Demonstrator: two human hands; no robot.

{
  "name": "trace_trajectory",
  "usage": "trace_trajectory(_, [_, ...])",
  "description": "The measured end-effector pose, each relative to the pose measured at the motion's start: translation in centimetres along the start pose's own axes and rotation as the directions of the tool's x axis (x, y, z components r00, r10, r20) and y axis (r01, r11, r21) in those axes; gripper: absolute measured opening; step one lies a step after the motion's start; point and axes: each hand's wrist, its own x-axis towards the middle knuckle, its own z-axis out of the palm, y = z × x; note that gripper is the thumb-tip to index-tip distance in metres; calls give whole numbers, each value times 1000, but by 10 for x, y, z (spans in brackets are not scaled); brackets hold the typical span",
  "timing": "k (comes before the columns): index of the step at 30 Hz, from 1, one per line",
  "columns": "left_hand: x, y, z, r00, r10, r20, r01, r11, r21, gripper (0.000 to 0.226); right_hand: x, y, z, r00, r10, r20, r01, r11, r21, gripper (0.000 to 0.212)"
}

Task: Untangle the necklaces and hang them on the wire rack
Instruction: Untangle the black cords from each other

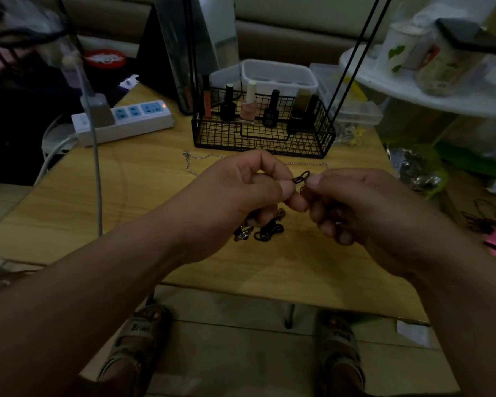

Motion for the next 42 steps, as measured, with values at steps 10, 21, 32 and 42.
trace_trajectory(10, [0, -1, 4, 1000, 25, -8, -24, 997, 74, 15, 5, 3, 5, 998, 16, -62, -5, 984, 177, 30])
trace_trajectory(21, [-3, 0, 7, 994, 105, -40, -93, 969, 228, 9, 5, 4, 10, 998, -9, -68, 19, 989, 144, 24])
trace_trajectory(32, [-1, -3, 1, 985, 105, -139, -105, 994, 11, 8, 6, 4, 11, 980, -92, -176, 115, 985, 130, 17])
trace_trajectory(42, [2, -6, 0, 985, 71, -157, -64, 997, 48, 9, 5, 4, 13, 985, -118, -128, 120, 993, 11, 16])
